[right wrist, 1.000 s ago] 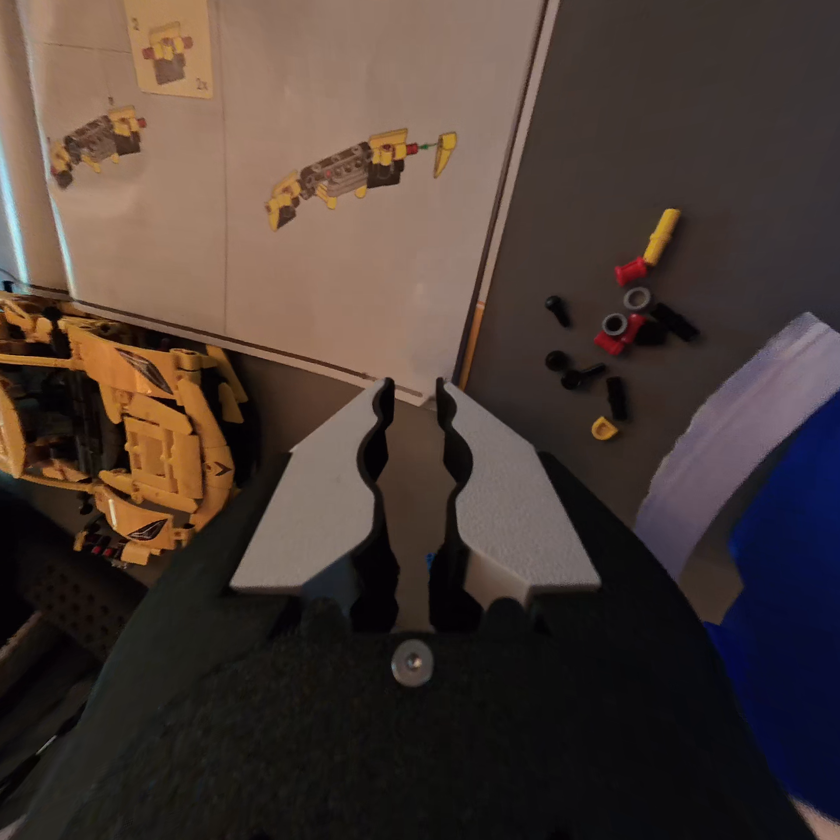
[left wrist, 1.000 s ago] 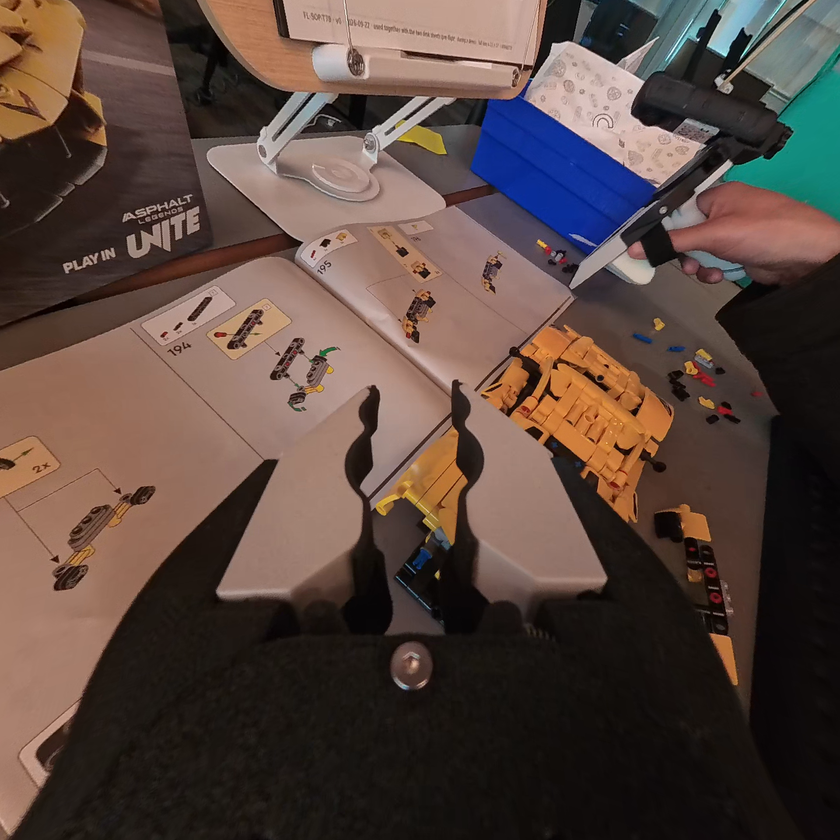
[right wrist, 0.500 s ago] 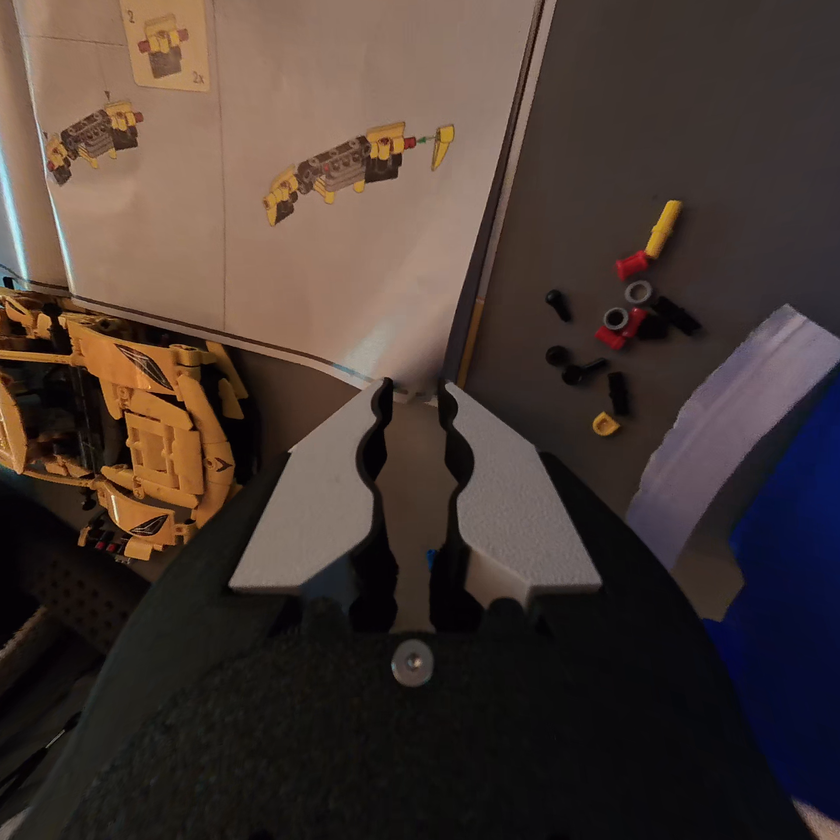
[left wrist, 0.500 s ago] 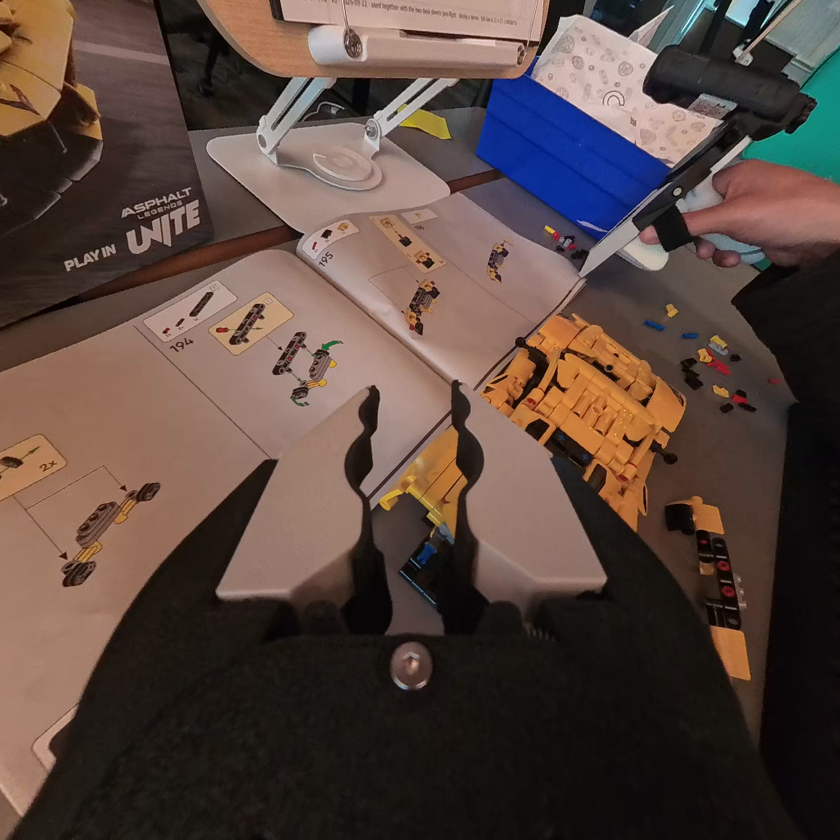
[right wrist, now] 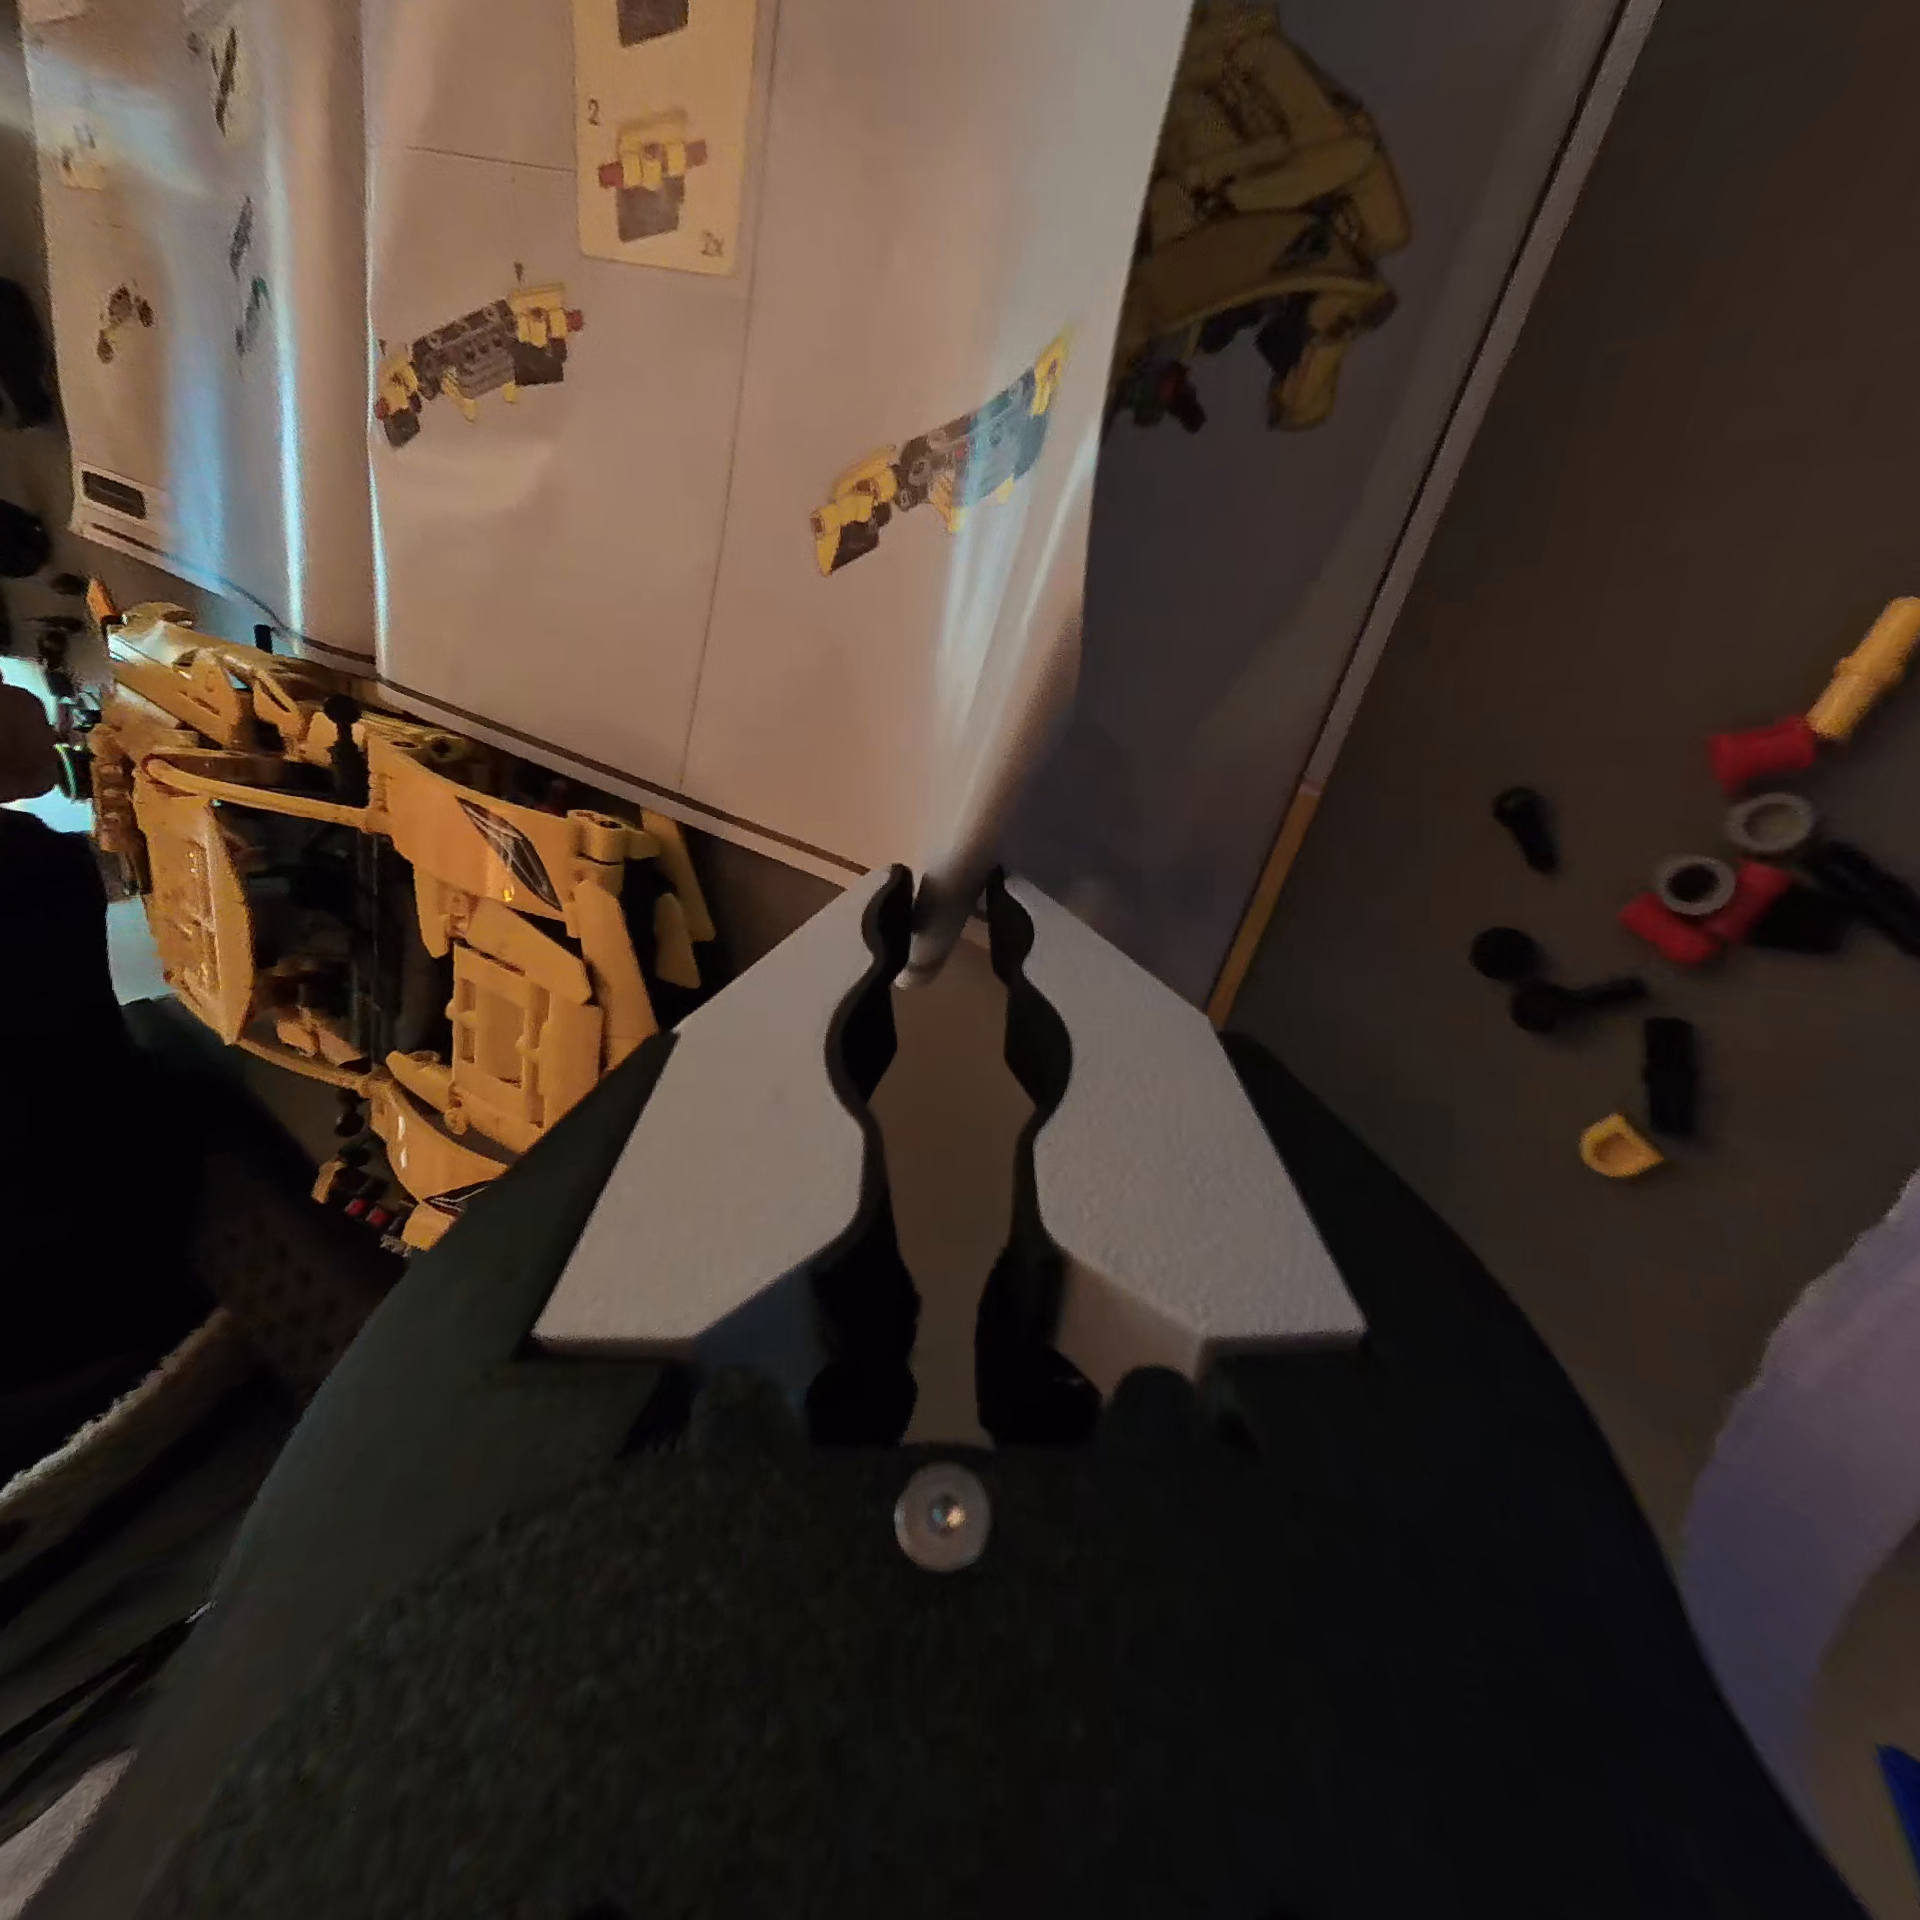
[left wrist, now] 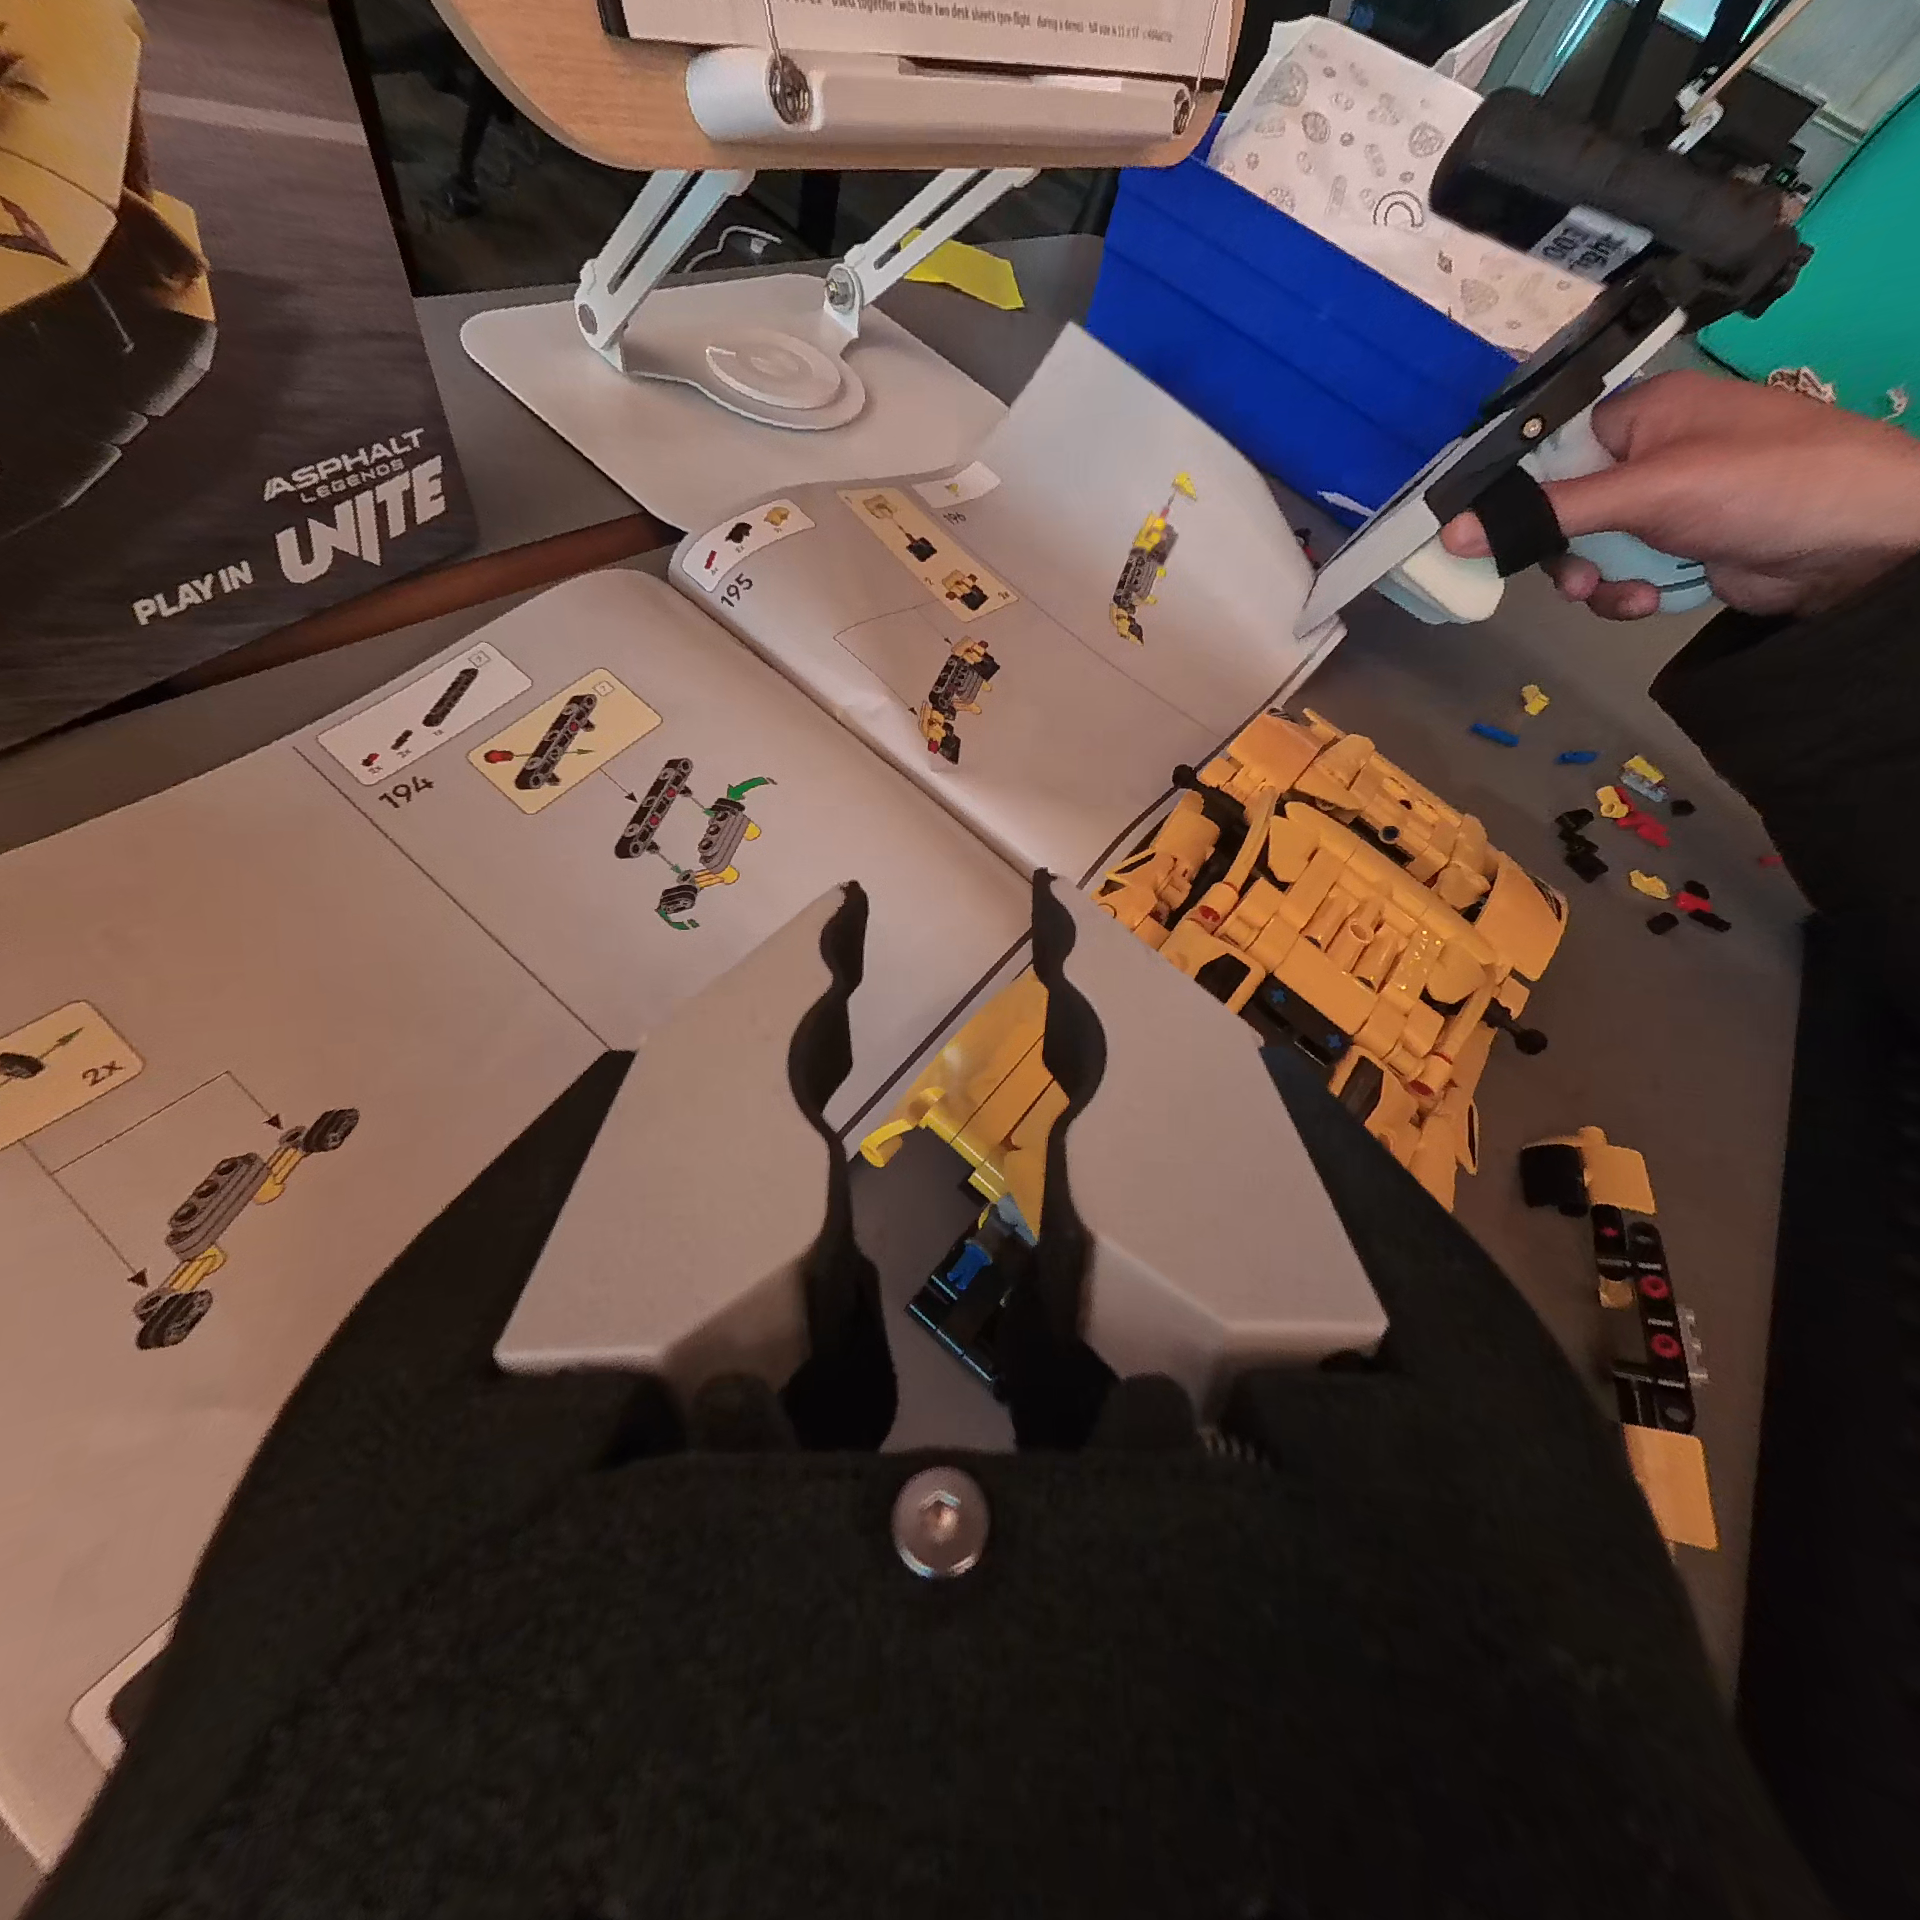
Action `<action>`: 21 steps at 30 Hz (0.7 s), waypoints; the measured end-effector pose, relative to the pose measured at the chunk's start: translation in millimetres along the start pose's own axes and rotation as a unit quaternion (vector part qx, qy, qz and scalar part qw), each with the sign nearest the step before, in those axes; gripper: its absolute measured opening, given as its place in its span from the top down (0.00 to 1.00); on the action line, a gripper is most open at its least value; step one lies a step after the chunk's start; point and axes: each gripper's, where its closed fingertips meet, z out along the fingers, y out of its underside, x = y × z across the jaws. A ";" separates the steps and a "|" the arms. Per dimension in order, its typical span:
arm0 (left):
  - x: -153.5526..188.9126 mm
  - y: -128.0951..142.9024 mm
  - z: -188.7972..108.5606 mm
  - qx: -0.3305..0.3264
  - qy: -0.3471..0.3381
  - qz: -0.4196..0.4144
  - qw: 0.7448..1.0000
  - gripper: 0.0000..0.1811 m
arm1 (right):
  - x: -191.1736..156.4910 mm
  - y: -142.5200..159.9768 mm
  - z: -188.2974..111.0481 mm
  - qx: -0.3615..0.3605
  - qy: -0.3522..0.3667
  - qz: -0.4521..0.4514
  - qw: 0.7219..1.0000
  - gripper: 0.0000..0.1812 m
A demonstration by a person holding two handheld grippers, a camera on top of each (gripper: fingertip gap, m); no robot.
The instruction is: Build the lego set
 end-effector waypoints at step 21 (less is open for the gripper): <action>30.3 -70.7 80.4 -0.015 0.093 -0.229 0.969 0.61 | -192.9 -29.7 40.0 0.133 0.105 -0.420 0.892 1.00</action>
